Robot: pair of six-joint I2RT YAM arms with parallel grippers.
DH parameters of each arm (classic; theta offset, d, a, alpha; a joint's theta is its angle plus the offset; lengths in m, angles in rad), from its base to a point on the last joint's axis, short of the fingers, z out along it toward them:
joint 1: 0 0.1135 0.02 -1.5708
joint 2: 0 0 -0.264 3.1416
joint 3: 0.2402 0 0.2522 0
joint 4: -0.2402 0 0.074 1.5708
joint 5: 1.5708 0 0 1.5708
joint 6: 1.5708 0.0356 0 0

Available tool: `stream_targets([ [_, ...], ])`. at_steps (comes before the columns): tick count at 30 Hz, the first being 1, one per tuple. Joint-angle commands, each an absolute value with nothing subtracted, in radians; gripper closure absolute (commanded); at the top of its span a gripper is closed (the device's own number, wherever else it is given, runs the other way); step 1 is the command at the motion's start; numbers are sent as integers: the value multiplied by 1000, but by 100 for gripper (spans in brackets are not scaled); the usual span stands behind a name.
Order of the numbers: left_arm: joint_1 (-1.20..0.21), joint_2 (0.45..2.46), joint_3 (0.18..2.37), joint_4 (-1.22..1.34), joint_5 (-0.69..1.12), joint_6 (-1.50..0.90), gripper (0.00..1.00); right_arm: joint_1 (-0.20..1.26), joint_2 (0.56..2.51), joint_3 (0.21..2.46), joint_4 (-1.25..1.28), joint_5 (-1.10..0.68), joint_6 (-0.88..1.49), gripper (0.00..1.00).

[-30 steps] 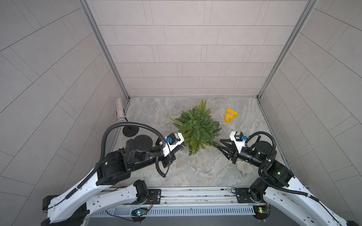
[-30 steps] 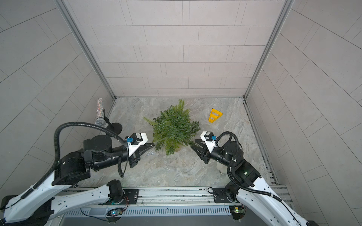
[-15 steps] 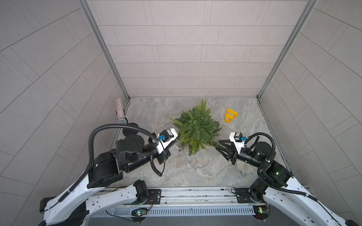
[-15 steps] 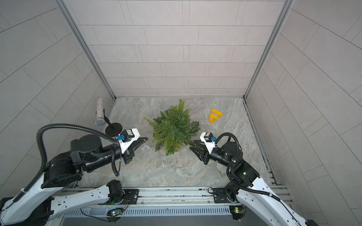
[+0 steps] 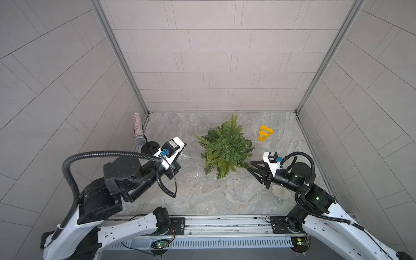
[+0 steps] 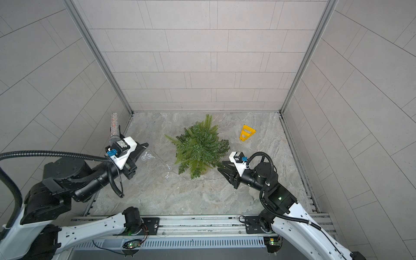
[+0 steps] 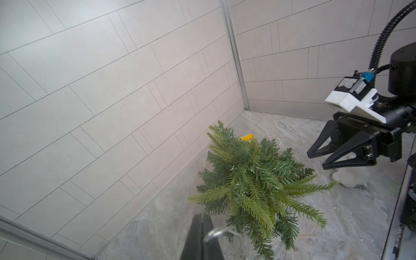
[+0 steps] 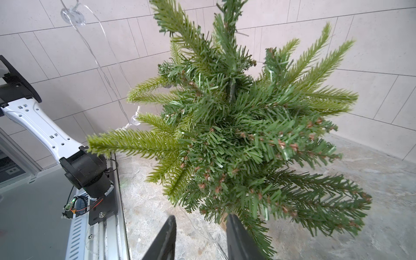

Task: Remove string lights from the small christmas tree
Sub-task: Remove the light string from the Christmas tree.

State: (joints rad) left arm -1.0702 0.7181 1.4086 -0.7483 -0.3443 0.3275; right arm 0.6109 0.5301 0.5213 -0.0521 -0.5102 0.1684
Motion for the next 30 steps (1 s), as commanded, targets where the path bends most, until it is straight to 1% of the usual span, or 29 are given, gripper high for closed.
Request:
stream_targets([
  [1, -1075, 715, 1431, -771, -396, 351, 100, 618, 527, 507, 24, -551, 227, 62],
  [5, -1075, 713, 1427, -781, -479, 369, 100, 618, 511, 508, 1, -519, 230, 62],
  [7, -1075, 711, 1428, -765, -549, 381, 100, 618, 506, 515, -9, -512, 219, 61],
  [11, -1075, 728, 1444, -714, -604, 402, 100, 618, 517, 538, -15, -510, 209, 61],
  [14, -1075, 770, 1476, -663, -653, 423, 100, 618, 524, 555, -8, -499, 209, 61],
  [17, -1073, 856, 1504, -602, -728, 460, 100, 618, 527, 579, -15, -493, 193, 61],
  [19, -1052, 889, 1516, -564, -751, 477, 100, 618, 532, 596, -28, -491, 179, 61],
  [21, -989, 921, 1546, -588, -698, 447, 100, 618, 537, 609, -43, -486, 170, 61],
  [23, -878, 967, 1598, -671, -581, 369, 100, 618, 541, 613, -60, -479, 160, 61],
  [24, -800, 994, 1626, -717, -502, 319, 100, 618, 544, 615, -68, -473, 157, 61],
  [26, -693, 1025, 1634, -742, -392, 264, 100, 618, 545, 639, -82, -468, 148, 61],
  [30, -603, 1043, 1609, -697, -320, 240, 100, 618, 537, 644, -103, -452, 134, 61],
])
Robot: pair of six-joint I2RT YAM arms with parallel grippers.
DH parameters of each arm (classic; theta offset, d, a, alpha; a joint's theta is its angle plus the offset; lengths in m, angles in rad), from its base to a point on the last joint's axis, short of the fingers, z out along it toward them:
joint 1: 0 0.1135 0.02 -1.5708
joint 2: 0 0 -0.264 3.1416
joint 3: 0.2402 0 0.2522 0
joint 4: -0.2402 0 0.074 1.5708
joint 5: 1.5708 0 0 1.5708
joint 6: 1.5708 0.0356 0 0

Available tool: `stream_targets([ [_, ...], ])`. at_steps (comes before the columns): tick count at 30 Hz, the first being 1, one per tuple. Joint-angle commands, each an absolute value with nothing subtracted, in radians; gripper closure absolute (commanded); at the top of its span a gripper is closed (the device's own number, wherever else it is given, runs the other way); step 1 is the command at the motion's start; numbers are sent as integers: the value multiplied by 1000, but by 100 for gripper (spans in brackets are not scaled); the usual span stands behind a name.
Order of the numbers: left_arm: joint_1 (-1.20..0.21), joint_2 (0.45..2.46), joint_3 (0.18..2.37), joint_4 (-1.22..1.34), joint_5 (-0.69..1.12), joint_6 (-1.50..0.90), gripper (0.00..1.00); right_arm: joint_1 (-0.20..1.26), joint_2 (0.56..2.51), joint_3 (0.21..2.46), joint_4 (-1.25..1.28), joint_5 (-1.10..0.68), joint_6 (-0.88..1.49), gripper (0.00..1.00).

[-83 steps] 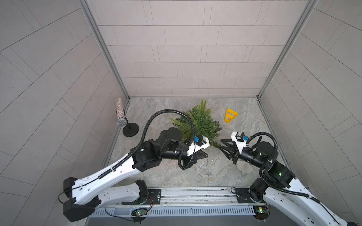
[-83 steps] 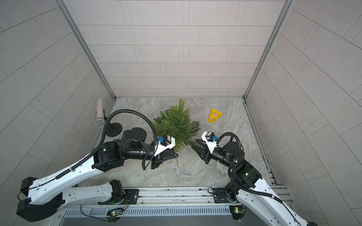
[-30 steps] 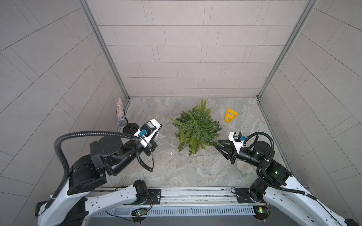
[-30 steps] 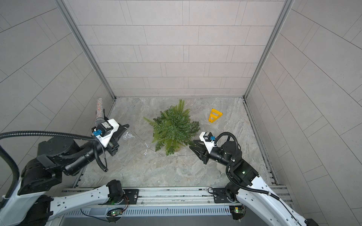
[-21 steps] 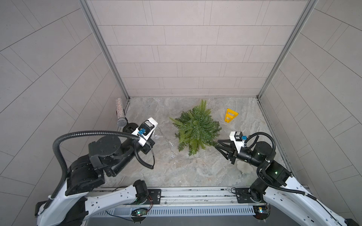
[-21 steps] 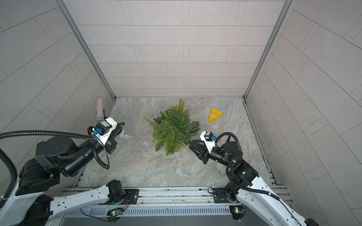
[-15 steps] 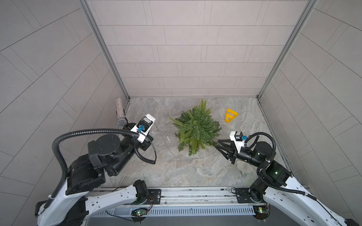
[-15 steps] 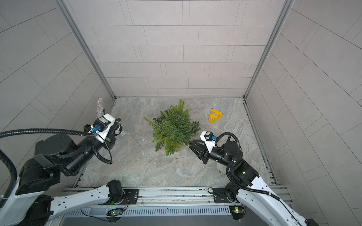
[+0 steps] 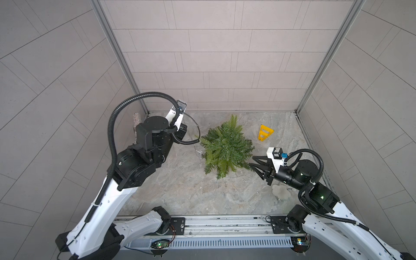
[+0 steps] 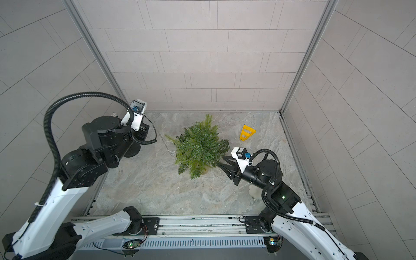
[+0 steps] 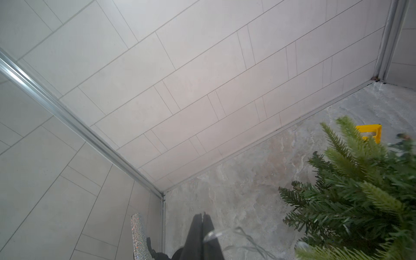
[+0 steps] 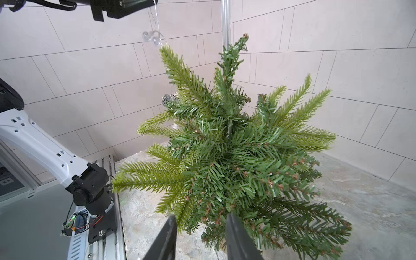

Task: Remove string lights from the small christmas tree
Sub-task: Remove the light string from the Christmas tree, then place the light string at the center of the board.

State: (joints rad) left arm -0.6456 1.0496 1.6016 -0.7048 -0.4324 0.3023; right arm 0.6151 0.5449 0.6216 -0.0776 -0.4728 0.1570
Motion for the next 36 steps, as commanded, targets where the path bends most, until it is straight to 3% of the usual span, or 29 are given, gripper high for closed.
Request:
stream_targets([
  [1, -579, 1052, 1613, -703, -302, 238, 100, 618, 534, 643, -105, -448, 128, 61],
  [13, -264, 1099, 1618, -753, -186, 186, 100, 618, 529, 646, -119, -441, 110, 61],
  [29, -163, 1103, 1580, -782, -250, 148, 100, 618, 543, 673, -145, -447, 127, 57],
  [36, -163, 1015, 1554, -855, -153, 112, 100, 621, 650, 823, -235, -581, 148, 56],
])
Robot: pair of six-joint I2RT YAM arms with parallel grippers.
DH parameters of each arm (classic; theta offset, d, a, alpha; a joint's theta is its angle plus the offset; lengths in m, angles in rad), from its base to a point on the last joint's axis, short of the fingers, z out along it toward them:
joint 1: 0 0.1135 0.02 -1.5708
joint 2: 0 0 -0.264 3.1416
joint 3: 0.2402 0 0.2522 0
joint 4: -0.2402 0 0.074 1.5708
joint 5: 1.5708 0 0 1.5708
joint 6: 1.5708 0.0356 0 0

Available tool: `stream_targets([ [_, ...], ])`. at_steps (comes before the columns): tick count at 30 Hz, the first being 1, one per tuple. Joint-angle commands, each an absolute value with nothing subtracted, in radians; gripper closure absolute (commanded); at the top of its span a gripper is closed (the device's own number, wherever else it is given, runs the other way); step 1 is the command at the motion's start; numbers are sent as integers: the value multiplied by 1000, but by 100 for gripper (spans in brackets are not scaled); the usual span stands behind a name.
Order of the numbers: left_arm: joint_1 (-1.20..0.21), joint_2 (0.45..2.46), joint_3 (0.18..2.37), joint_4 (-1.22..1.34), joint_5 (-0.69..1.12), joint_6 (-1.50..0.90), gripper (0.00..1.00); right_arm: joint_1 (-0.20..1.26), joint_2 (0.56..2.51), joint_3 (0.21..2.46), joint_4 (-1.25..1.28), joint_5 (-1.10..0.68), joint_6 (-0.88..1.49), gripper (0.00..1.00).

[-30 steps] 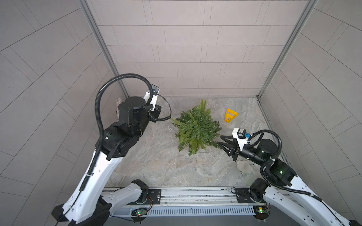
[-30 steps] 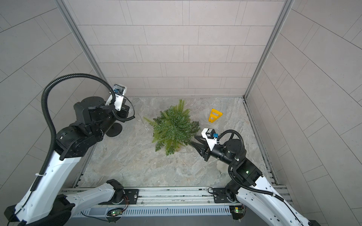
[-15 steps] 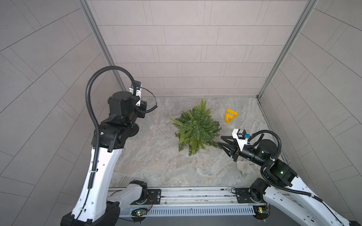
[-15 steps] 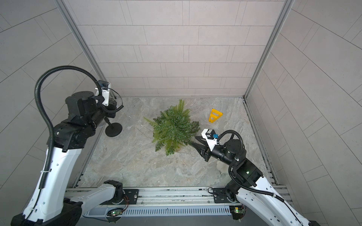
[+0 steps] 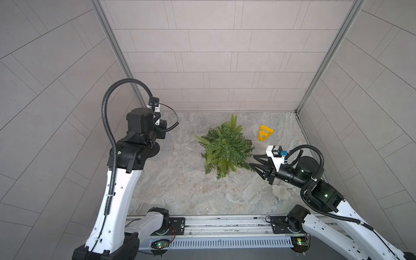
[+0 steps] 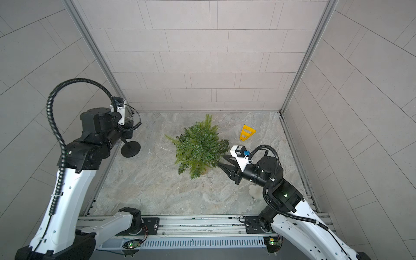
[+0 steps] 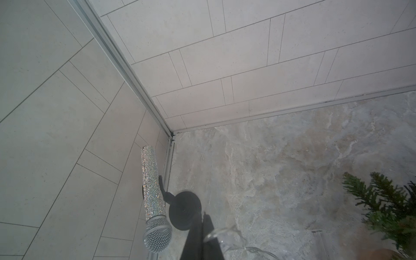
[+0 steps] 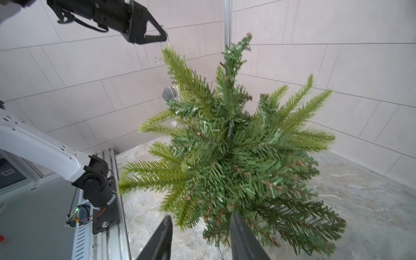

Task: Remove string lights from the small christmas tree
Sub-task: Place the light string at the center of the board.

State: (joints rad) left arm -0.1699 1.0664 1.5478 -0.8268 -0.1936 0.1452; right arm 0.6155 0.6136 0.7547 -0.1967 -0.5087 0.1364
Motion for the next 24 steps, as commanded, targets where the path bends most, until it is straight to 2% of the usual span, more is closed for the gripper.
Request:
stream_targets([
  [1, -164, 1006, 1557, -860, -149, 106, 100, 621, 680, 860, -264, -580, 136, 56],
  [5, -164, 974, 1553, -869, -134, 93, 100, 629, 840, 1027, -324, -600, 74, 56],
  [10, -154, 1034, 1498, -879, -318, 115, 100, 639, 931, 1061, -246, -586, 101, 57],
  [14, -128, 1066, 1474, -805, -247, 88, 100, 640, 960, 1075, -256, -571, 100, 57],
  [24, -85, 1181, 1496, -735, -251, 49, 100, 640, 946, 1109, -279, -524, 83, 57],
])
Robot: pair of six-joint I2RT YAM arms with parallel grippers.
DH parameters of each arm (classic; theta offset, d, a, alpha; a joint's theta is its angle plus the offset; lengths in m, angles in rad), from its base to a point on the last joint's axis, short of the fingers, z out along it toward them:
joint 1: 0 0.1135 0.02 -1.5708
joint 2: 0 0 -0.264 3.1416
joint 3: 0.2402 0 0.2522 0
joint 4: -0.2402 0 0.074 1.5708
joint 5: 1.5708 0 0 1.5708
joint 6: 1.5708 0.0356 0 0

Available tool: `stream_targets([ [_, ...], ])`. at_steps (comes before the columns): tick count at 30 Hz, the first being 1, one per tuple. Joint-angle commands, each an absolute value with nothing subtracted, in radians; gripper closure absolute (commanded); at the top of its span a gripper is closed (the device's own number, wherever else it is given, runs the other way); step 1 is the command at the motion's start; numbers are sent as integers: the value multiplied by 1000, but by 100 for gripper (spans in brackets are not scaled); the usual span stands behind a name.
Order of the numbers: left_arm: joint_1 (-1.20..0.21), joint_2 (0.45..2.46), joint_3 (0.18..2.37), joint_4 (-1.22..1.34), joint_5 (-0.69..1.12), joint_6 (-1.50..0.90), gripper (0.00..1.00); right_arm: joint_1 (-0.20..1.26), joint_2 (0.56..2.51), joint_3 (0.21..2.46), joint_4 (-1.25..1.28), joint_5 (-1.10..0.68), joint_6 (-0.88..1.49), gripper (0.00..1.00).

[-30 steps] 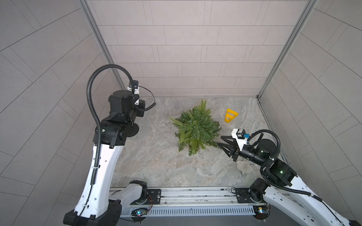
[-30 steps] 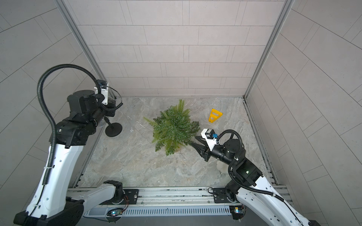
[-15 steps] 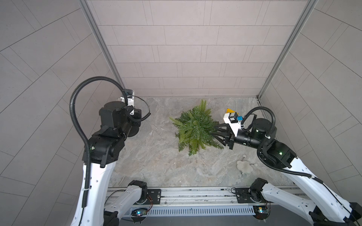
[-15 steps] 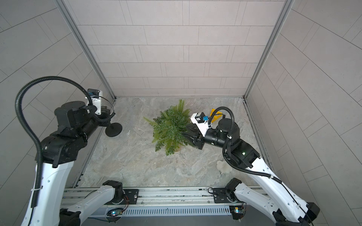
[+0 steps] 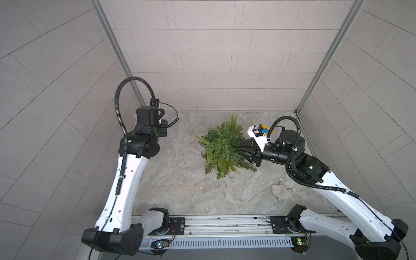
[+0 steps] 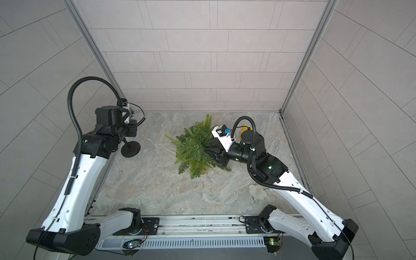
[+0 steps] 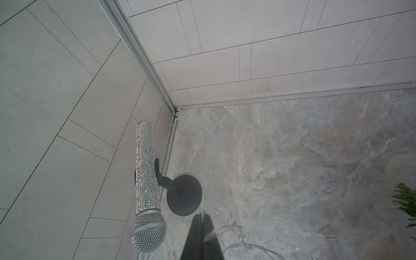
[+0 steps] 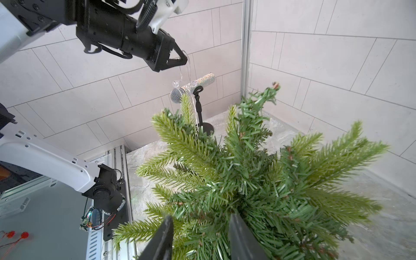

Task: Remove string lights from the small christmas tree
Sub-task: Place the light string at the center of the board.

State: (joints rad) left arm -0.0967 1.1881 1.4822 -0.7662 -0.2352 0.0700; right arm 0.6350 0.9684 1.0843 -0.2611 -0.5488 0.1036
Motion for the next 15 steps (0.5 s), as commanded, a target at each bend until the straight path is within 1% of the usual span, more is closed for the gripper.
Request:
stream_targets([
  [1, -83, 1167, 1477, -742, -258, 49, 100, 640, 940, 1108, -284, -516, 80, 57],
  [2, -81, 1147, 1452, -742, -271, 50, 98, 640, 933, 1105, -288, -510, 77, 57],
  [4, -77, 1106, 1399, -755, -309, 48, 92, 640, 918, 1095, -290, -505, 75, 56],
  [5, -74, 1092, 1378, -773, -325, 44, 84, 641, 913, 1088, -291, -502, 76, 56],
  [7, -72, 1068, 1343, -803, -327, 29, 61, 640, 906, 1078, -293, -502, 73, 56],
  [8, -72, 1057, 1323, -812, -322, 20, 54, 640, 904, 1072, -293, -500, 73, 56],
  [12, -72, 1013, 1244, -826, -268, -19, 47, 640, 901, 1064, -300, -500, 73, 56],
  [13, -72, 1004, 1233, -837, -248, -23, 41, 640, 898, 1063, -303, -497, 73, 55],
  [15, -73, 991, 1216, -864, -226, -30, 19, 640, 891, 1060, -308, -496, 73, 55],
])
